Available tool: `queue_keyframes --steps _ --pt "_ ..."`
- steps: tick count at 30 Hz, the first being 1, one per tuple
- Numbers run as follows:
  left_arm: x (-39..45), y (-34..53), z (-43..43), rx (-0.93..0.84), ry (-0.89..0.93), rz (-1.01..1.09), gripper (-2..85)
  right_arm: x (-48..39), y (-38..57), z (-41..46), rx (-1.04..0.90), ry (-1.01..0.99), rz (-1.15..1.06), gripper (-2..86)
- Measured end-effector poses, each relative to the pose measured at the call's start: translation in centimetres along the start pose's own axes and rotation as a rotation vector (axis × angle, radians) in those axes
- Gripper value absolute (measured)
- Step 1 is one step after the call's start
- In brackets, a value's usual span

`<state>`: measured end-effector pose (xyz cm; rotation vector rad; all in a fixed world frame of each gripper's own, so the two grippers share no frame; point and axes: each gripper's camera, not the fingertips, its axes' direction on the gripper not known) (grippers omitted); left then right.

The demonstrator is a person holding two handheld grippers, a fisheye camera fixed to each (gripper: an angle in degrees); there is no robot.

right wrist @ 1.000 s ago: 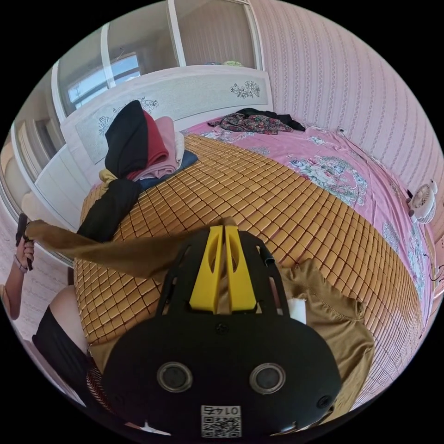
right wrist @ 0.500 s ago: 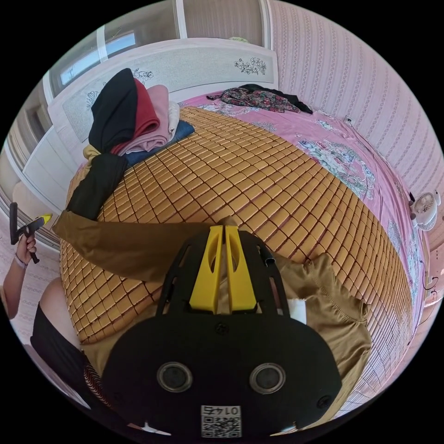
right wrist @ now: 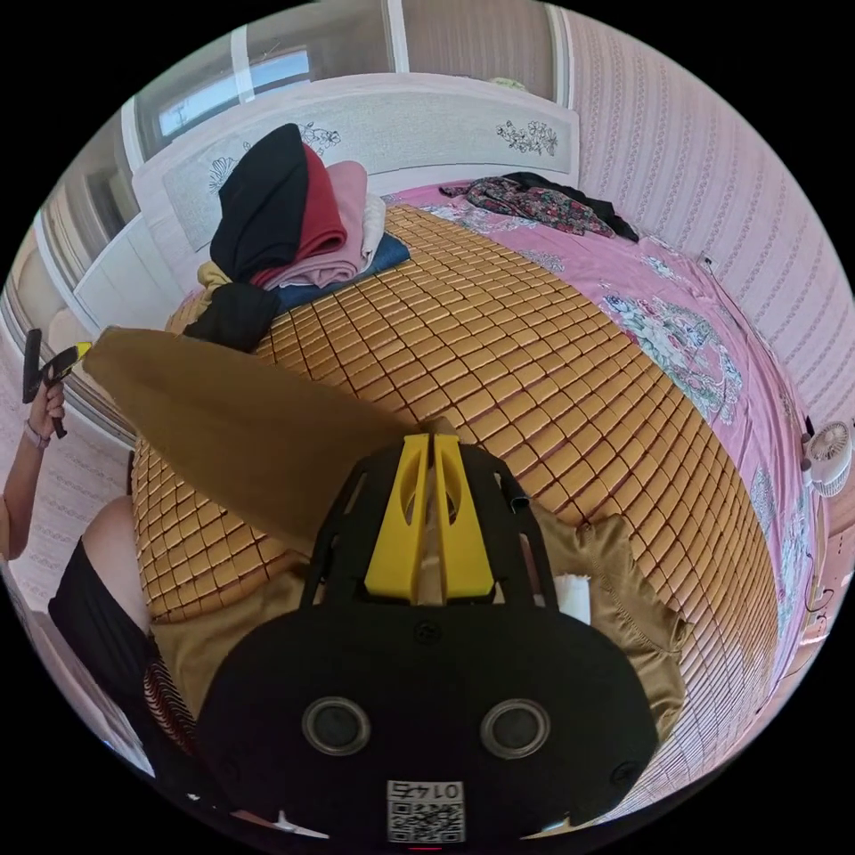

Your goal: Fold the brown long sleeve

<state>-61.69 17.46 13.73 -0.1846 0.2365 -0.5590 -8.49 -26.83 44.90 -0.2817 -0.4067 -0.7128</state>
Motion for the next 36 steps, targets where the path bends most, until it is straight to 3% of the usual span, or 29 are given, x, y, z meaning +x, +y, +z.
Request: queue_keyframes --steps 7,15,19,25,29,33,36 --pt "-4.7 4.1 2.9 -0.021 0.064 -0.218 4.2 -0.8 1.1 -1.5 0.003 0.011 0.016 5.9" --pt "-2.9 2.9 8.7 -0.094 -0.007 -0.148 10.4 -9.1 -1.3 -1.3 0.036 -0.138 -0.153 6.2" --pt "-1.9 2.7 12.8 -0.262 -0.169 -0.086 8.3 -16.3 -2.9 -0.2 0.036 -0.231 -0.297 6.3" --pt "0.1 4.2 10.7 -0.195 -0.180 0.022 0.3 -28.4 -4.1 1.8 0.041 -0.247 -0.612 8.3" --pt "2.0 5.1 9.6 -0.151 -0.167 0.087 -0.6 -32.6 -5.0 4.4 0.017 -0.220 -0.613 9.3" --pt "3.8 5.7 9.2 -0.117 -0.152 0.140 -0.8 -33.6 -4.2 8.1 -0.143 -0.147 -0.587 5.5" --pt "6.1 5.9 8.0 -0.048 -0.126 0.202 -0.9 -31.3 -3.2 5.0 -0.047 -0.267 -0.478 0.4"
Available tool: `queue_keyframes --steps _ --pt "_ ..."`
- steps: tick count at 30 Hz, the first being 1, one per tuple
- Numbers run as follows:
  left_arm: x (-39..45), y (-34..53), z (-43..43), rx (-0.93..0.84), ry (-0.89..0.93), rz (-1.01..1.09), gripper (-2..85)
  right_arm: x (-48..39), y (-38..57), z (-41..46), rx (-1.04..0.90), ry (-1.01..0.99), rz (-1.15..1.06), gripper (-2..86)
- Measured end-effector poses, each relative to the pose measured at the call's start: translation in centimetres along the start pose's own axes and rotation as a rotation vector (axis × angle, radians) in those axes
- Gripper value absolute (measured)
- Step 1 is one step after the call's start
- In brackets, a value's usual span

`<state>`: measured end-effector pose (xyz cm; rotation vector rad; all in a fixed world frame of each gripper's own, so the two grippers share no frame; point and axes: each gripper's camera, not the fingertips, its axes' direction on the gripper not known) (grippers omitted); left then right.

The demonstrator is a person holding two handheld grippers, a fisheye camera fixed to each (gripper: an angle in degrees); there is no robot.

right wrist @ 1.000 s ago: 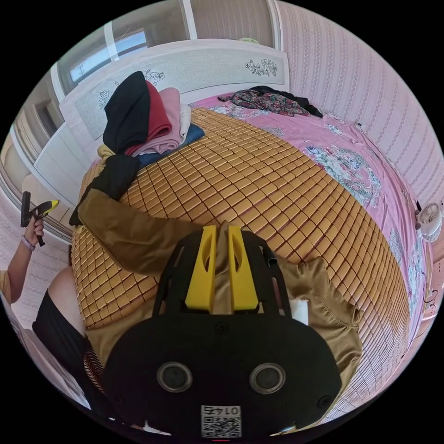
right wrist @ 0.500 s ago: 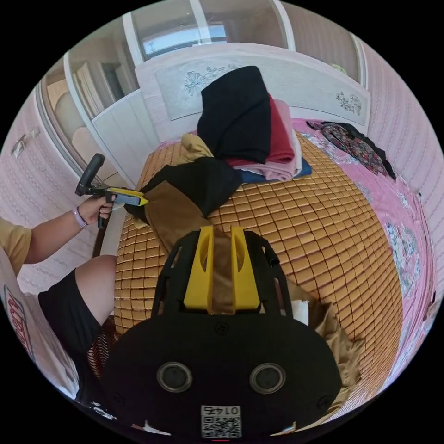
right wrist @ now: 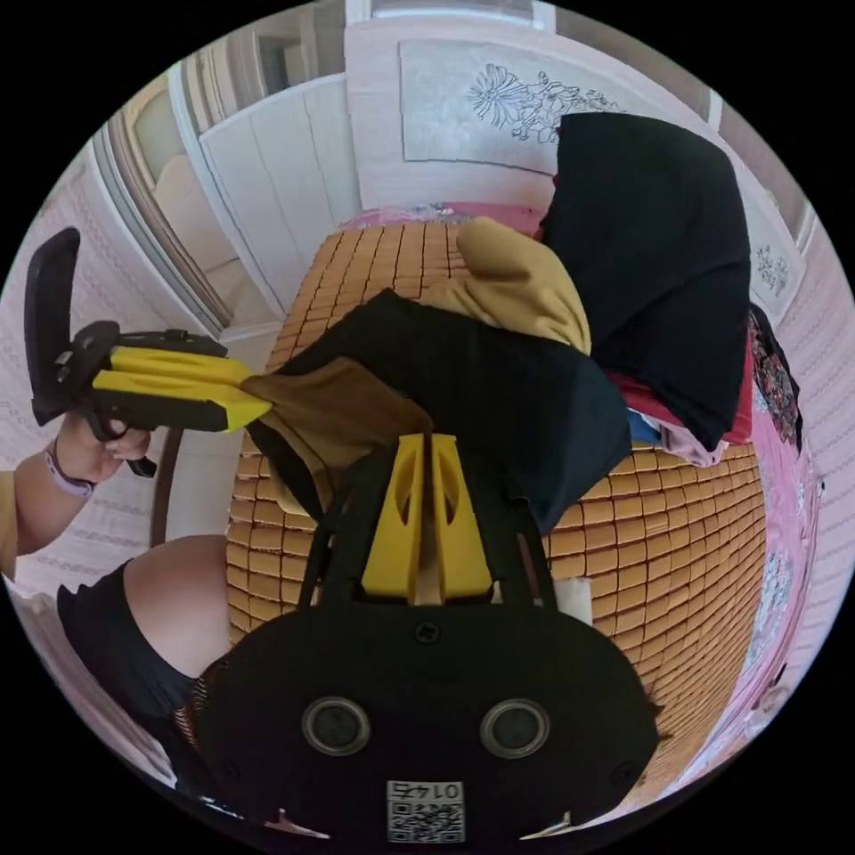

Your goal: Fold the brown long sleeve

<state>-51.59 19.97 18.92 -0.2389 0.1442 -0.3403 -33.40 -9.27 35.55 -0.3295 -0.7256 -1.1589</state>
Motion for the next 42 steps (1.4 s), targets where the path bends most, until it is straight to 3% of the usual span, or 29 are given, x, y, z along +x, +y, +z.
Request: queue_keyframes --steps 6,14,18,21,23,26,28,31,38,42 --pt "7.2 -0.1 -5.0 0.227 0.042 0.180 -0.9 -0.1 9.3 -11.6 0.290 0.034 0.087 -0.7" --pt "22.7 0.3 -8.2 0.329 0.371 0.534 -0.8 -3.1 28.5 -25.5 0.530 0.121 0.321 -0.1" --pt "29.4 0.6 -8.5 0.290 0.601 0.647 -0.6 -6.6 40.6 -31.8 0.709 0.221 0.517 0.2" --pt "35.3 1.6 -6.0 0.143 0.836 0.759 0.2 -10.8 49.3 -34.3 0.793 0.317 0.670 0.9" --pt "39.2 3.1 -1.6 -0.072 0.949 0.775 2.9 -12.9 54.5 -33.9 0.754 0.362 0.783 1.7" --pt "41.5 5.9 3.7 -0.324 1.026 0.719 5.3 -15.2 62.5 -30.6 0.519 0.397 1.039 5.6" --pt "41.8 7.6 5.4 -0.400 0.992 0.699 5.3 -17.2 67.7 -28.6 0.415 0.370 1.208 8.0" --pt "41.5 9.4 6.8 -0.473 0.881 0.699 5.1 -19.4 70.9 -27.6 0.405 0.380 1.289 8.3" --pt "39.7 8.8 9.6 -0.530 0.693 0.594 5.0 -17.1 69.0 -24.7 0.330 0.348 1.192 8.5" --pt "39.6 7.3 11.3 -0.513 0.604 0.560 5.0 -14.9 64.9 -21.0 0.157 0.310 1.028 9.1"
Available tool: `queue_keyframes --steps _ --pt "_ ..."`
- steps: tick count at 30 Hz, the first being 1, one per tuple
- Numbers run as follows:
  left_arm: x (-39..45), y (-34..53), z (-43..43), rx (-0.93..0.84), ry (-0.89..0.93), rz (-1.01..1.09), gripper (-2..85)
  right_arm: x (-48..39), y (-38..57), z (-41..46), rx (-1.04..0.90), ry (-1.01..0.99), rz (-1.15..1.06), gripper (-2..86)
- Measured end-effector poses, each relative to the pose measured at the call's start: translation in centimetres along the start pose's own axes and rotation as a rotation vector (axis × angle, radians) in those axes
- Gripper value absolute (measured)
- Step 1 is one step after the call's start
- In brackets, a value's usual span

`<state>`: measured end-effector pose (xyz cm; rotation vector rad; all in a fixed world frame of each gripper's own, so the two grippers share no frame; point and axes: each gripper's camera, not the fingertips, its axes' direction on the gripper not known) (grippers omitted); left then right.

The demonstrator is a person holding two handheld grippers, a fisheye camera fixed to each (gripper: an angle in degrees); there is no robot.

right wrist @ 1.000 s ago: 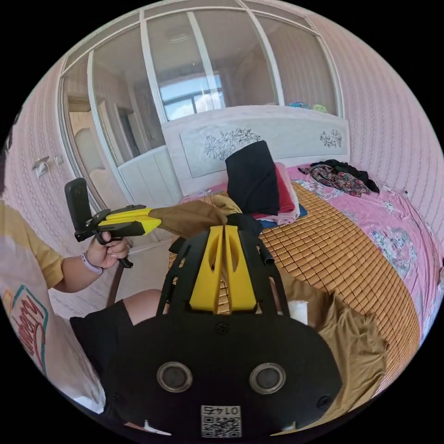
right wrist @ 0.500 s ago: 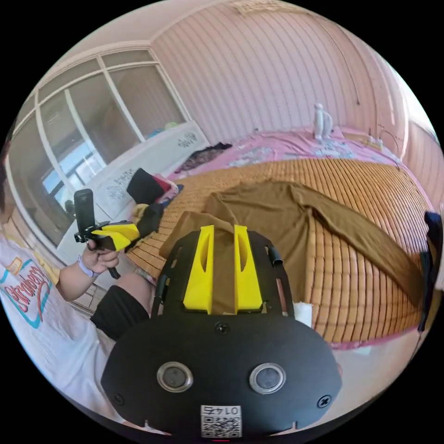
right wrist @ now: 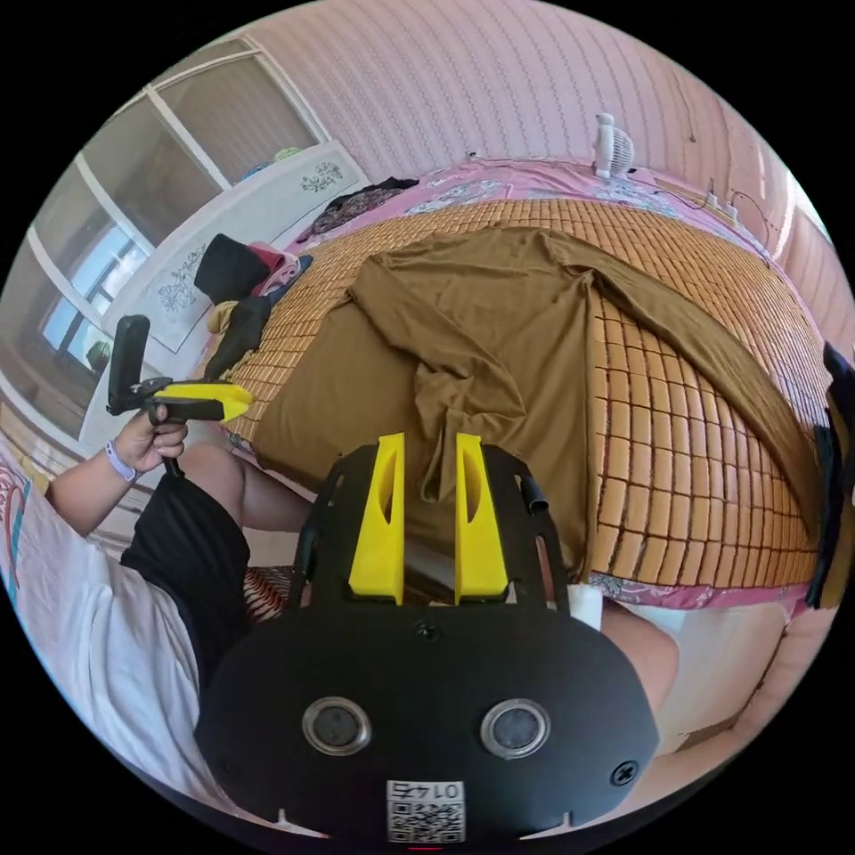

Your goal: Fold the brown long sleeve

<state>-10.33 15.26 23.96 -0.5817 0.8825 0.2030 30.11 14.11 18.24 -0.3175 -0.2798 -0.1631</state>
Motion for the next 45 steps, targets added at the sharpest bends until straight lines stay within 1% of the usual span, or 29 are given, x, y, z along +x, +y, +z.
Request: queue_keyframes --steps 2,3,4,5,7,9,11,13,15,17,20,22,24,26,29,32,34,37,41,42,44,45 --pt "-1.2 -1.4 -0.1 0.021 -0.039 -0.030 5.1 -1.1 -0.6 2.2 -0.079 0.104 -0.061 9.4" --pt "-1.5 -1.8 -0.1 0.028 -0.051 -0.036 5.1 -1.4 -0.9 3.5 -0.130 0.218 -0.085 9.3" --pt "-2.0 -2.7 -0.2 0.039 -0.075 -0.045 5.1 -1.6 -1.0 4.1 -0.141 0.268 -0.114 8.4" --pt "-2.6 -3.5 -0.1 0.042 -0.103 -0.050 5.1 -1.7 -1.1 4.0 -0.132 0.259 -0.130 7.9" --pt "-3.5 -4.9 0.2 0.045 -0.147 -0.057 5.1 -1.1 -1.5 3.8 -0.150 0.227 -0.107 1.5" --pt "-4.8 -6.4 0.6 0.044 -0.171 -0.069 5.3 -0.3 -1.8 3.0 -0.144 0.172 -0.074 0.7" --pt "-6.4 -9.0 1.1 0.041 -0.215 -0.061 5.6 0.7 -1.9 0.8 -0.058 0.084 -0.033 0.5" --pt "-7.2 -10.9 1.4 0.051 -0.309 -0.034 5.8 1.8 -1.9 -3.6 0.131 -0.032 0.012 0.6" --pt "-8.0 -13.0 2.0 0.039 -0.372 -0.024 6.2 2.9 -1.5 -6.4 0.232 -0.105 0.053 0.8" --pt "-9.4 -15.5 3.0 0.006 -0.406 -0.023 6.6 3.9 -0.9 -8.0 0.259 -0.134 0.094 1.0" --pt "-10.8 -17.7 4.4 -0.029 -0.458 -0.018 7.7 5.0 0.1 -7.3 0.137 -0.046 0.123 2.0" --pt "-11.2 -18.7 5.5 -0.062 -0.470 0.001 8.0 5.8 0.5 -5.0 -0.029 0.039 0.162 3.9" --pt "-11.6 -19.4 6.6 -0.092 -0.487 0.024 8.1 6.0 0.1 -3.8 -0.078 0.039 0.167 6.4" --pt "-12.1 -20.1 7.9 -0.118 -0.506 0.034 8.0 5.8 -1.3 -3.1 -0.071 0.030 0.145 7.9" --pt "-12.9 -20.3 8.4 -0.099 -0.490 0.029 6.8 4.9 -6.5 -1.4 -0.022 0.014 0.040 8.3" --pt "-13.4 -19.8 8.1 -0.052 -0.476 0.038 4.5 2.7 -14.4 1.7 0.040 -0.040 -0.128 8.0" --pt "-13.8 -19.6 8.0 -0.038 -0.477 0.040 3.5 -0.1 -21.3 5.3 0.079 -0.077 -0.264 7.8" --pt "-14.6 -19.3 7.4 -0.018 -0.465 0.019 1.8 -4.1 -29.3 11.0 0.068 -0.114 -0.378 8.0" --pt "-16.3 -19.0 6.2 0.025 -0.431 -0.018 -0.2 -7.3 -35.8 18.0 0.017 -0.144 -0.387 9.9" --pt "-16.6 -19.0 6.0 0.032 -0.422 -0.022 -0.4 -7.8 -37.3 20.3 -0.026 -0.121 -0.378 9.6" --pt "-17.8 -18.7 5.2 0.057 -0.382 -0.032 -0.8 -8.0 -38.7 22.6 -0.068 -0.037 -0.387 6.1" --pt "-18.1 -18.6 5.1 0.060 -0.376 -0.035 -0.8 -7.8 -39.4 22.7 -0.035 0.005 -0.380 3.2"
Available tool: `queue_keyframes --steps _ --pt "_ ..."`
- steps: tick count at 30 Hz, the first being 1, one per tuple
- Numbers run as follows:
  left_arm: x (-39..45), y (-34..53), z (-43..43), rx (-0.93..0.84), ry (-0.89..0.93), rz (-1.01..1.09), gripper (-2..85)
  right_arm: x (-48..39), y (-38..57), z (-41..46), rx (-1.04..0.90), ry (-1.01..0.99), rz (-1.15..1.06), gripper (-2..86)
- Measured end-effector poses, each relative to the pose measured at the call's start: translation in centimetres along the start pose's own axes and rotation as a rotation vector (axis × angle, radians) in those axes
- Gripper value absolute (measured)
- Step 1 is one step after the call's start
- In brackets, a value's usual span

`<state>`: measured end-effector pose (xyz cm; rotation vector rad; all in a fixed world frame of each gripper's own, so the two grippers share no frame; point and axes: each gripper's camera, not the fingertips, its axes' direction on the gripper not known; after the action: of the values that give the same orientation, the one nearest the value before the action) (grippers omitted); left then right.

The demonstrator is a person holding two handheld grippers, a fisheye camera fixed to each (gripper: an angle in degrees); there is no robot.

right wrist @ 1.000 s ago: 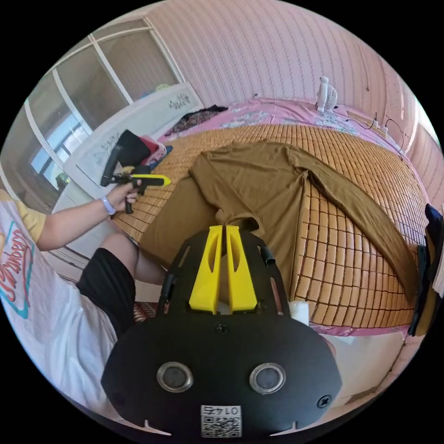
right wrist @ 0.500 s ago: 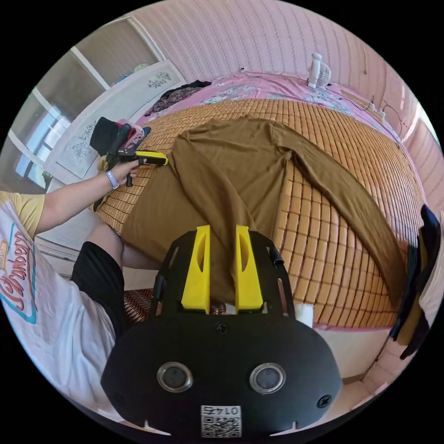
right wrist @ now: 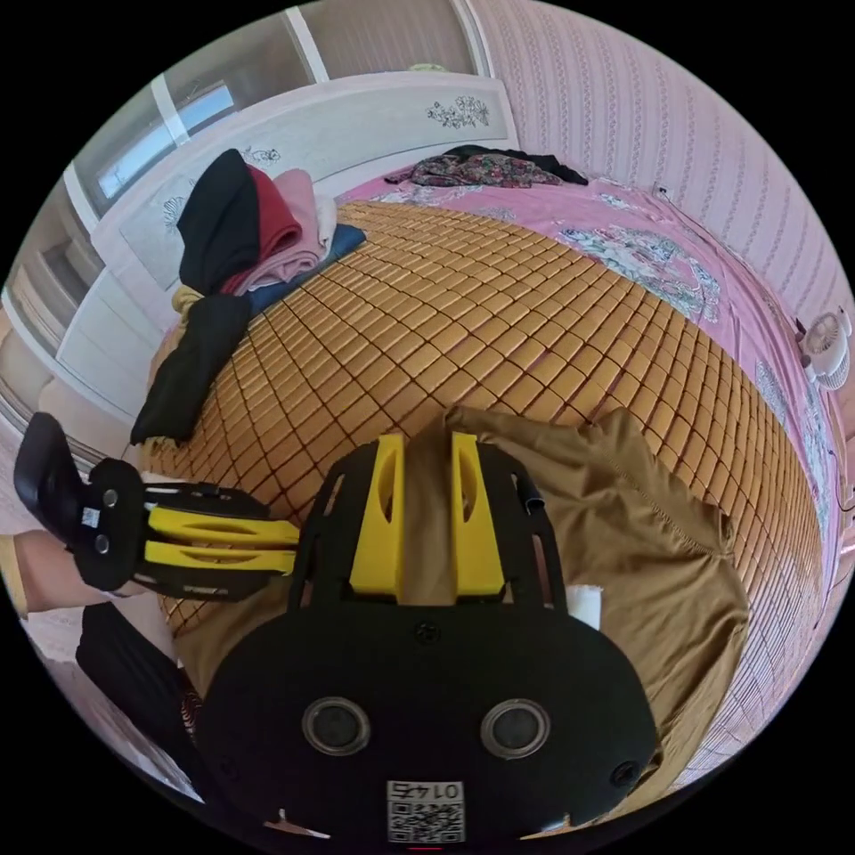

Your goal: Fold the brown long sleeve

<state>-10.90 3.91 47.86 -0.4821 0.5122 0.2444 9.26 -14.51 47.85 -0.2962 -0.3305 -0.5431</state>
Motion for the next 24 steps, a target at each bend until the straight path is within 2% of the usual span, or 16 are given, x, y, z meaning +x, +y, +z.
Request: queue_keyframes --steps 3,6,8,11,12,14,15,17,20,21,24 --pt "-2.1 0.7 -0.3 0.013 0.049 -0.043 -1.0 2.2 -0.8 -2.1 0.172 -0.053 0.044 -0.3" --pt "-4.3 1.5 -0.7 0.042 0.107 -0.124 -1.0 4.8 -2.0 -2.3 0.193 -0.034 0.121 -0.5" --pt "-5.7 2.0 -0.6 0.054 0.142 -0.174 -1.0 5.2 -2.5 -1.9 0.177 -0.108 0.113 -0.1" --pt "-6.3 2.0 -0.2 0.051 0.142 -0.173 -1.0 3.1 -2.5 -0.8 0.082 -0.247 -0.019 3.1" --pt "-6.4 2.0 -0.1 0.047 0.138 -0.170 -1.0 1.6 -2.4 0.5 -0.010 -0.221 -0.096 5.9" --pt "-6.6 1.7 0.0 0.043 0.126 -0.158 -1.0 0.0 -2.3 2.7 -0.161 -0.113 -0.176 6.0" --pt "-6.7 1.7 0.0 0.044 0.126 -0.158 -1.0 0.1 -2.4 2.6 -0.140 -0.049 -0.165 3.2" --pt "-7.2 1.7 -0.3 0.063 0.130 -0.162 -1.0 1.4 -2.7 1.2 -0.048 -0.130 -0.112 1.2" --pt "-8.2 1.7 -0.3 0.073 0.108 -0.181 -0.9 5.0 -2.9 -0.2 0.107 -0.243 0.089 0.7" --pt "-8.6 1.7 -0.2 0.072 0.105 -0.190 -0.9 6.4 -3.0 0.4 0.104 -0.280 0.169 0.8" --pt "-10.6 1.4 0.9 0.038 0.138 -0.263 -0.6 6.4 -3.0 2.7 -0.007 -0.229 0.152 2.2"
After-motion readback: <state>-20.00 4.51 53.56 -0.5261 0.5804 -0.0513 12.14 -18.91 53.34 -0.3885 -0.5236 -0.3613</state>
